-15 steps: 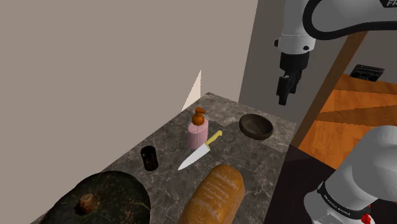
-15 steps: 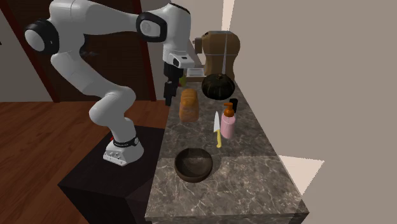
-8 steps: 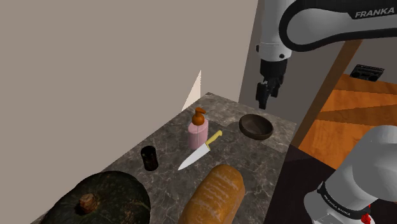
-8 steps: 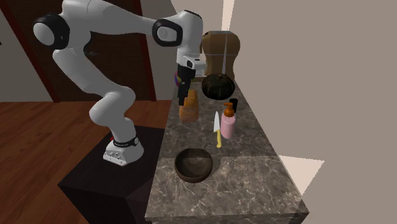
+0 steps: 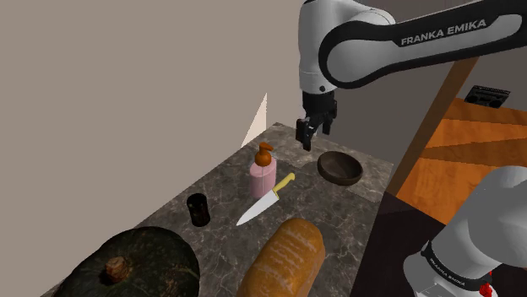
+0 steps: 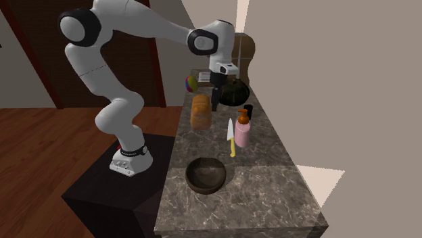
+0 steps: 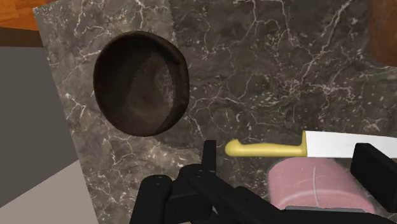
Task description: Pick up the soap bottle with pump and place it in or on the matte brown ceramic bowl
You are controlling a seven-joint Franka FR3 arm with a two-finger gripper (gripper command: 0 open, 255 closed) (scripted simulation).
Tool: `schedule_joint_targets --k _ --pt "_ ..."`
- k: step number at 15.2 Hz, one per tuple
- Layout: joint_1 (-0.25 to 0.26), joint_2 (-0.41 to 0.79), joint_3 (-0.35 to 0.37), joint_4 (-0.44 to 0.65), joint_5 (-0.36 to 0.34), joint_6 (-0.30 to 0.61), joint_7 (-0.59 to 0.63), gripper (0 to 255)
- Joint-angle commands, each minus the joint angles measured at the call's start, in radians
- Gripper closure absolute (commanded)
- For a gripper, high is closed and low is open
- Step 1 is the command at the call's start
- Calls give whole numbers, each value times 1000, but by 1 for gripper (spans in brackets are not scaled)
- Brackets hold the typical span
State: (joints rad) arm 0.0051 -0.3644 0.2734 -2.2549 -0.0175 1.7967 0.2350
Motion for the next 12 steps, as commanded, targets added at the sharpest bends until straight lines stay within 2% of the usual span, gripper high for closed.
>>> schedule_joint_targets --k 1,7,11,12 --pt "0 72 32 41 -18 38 54 0" --pt "8 295 109 210 -118 97 216 0" --pt "34 454 137 350 -209 102 323 0" --pt "34 456 134 340 -211 115 324 0"
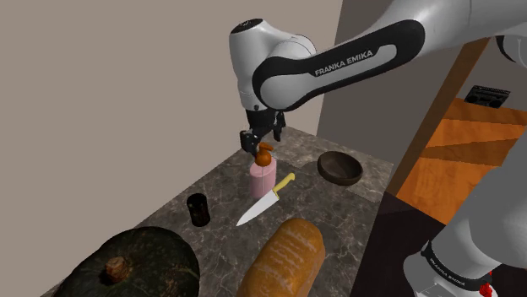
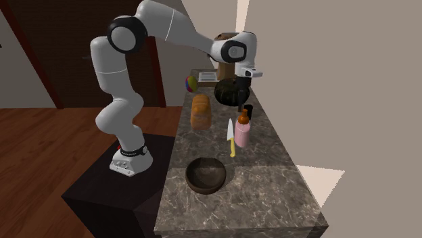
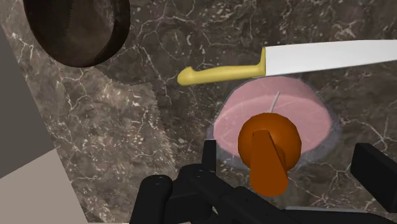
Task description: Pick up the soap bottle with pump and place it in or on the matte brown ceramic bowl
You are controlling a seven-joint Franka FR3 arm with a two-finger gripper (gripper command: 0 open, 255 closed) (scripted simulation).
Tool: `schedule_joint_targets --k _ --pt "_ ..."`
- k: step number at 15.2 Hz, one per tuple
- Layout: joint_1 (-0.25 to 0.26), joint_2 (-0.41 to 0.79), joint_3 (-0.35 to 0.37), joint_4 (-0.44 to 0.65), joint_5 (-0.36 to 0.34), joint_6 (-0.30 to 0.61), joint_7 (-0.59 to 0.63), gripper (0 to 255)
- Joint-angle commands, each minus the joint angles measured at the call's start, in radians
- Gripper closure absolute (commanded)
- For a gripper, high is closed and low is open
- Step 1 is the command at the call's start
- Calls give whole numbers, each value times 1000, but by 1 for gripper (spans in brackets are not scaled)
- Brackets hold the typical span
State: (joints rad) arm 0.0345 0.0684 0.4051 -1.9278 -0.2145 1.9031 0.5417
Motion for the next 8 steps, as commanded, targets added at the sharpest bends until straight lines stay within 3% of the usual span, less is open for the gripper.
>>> schedule_joint_targets --k 1,8 --pt "4 26 1 2 -16 22 19 0" --pt "-1 44 -5 -52 -31 92 28 0"
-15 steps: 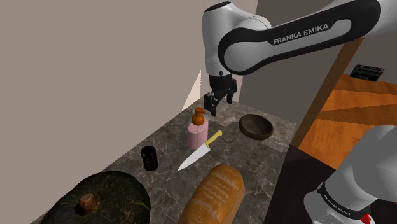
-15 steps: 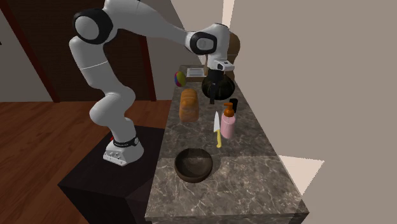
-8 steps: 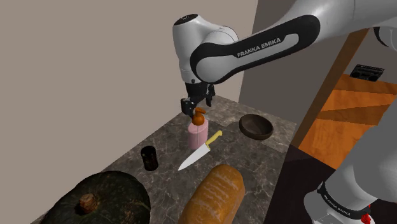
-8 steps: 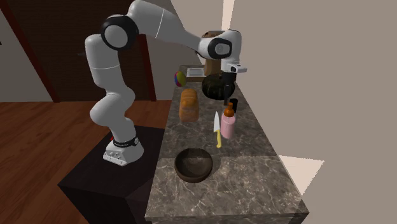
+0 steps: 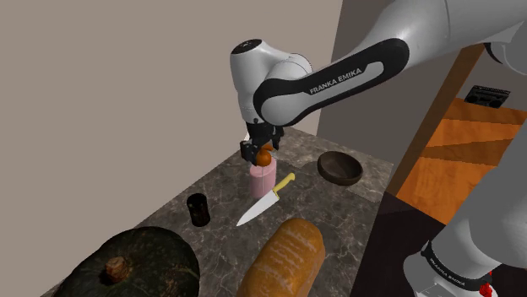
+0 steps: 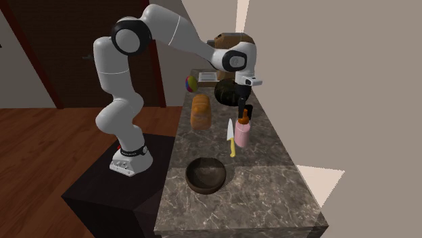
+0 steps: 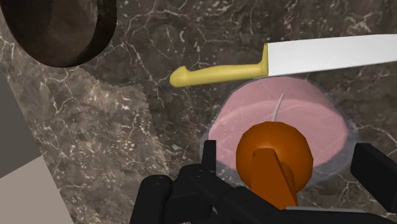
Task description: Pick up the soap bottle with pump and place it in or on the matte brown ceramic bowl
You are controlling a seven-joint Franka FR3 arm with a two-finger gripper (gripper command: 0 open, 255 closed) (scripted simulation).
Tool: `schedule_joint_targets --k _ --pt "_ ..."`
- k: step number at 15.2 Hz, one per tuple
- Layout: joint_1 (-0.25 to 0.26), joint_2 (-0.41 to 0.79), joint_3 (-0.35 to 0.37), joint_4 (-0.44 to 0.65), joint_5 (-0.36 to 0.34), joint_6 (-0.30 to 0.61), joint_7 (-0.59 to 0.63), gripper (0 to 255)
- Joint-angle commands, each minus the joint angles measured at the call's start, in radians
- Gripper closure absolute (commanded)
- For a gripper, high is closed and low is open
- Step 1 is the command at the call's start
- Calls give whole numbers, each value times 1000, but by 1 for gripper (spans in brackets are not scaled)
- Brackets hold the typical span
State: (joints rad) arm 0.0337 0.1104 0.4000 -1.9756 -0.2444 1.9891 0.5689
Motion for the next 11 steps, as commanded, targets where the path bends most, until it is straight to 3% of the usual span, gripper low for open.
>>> schedule_joint_targets --k 1,7,8,11 --pt "0 2 0 -4 -1 6 1 0" --pt "0 2 0 -3 -1 5 1 0" --pt "0 2 0 -3 -1 5 1 255" --pt "0 1 0 -4 -1 6 1 255"
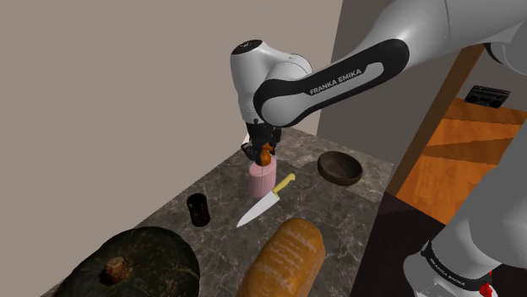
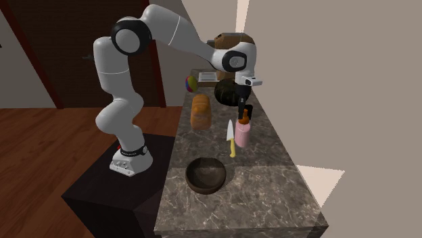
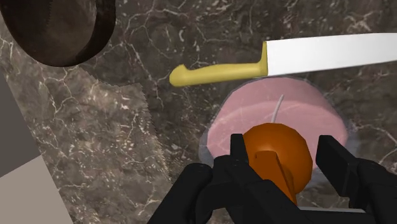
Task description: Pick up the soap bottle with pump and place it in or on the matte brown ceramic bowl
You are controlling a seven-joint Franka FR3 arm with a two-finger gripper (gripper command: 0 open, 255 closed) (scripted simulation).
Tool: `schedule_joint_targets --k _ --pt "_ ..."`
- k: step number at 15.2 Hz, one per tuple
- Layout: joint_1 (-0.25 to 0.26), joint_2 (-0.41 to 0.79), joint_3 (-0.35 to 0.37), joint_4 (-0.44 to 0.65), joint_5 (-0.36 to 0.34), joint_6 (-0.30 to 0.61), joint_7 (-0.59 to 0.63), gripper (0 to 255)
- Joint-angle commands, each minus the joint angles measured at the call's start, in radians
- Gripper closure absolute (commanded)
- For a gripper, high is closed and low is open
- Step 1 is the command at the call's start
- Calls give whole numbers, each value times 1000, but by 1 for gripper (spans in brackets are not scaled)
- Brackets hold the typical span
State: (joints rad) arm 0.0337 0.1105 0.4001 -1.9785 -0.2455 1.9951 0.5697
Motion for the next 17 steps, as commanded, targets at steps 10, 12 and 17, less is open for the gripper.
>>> schedule_joint_targets --k 10,12,17 --pt "-1 -18 1 31 13 -48 -15 255" --pt "-1 -26 2 49 18 -72 -22 255" --pt "-2 -43 3 96 30 -134 -38 255"
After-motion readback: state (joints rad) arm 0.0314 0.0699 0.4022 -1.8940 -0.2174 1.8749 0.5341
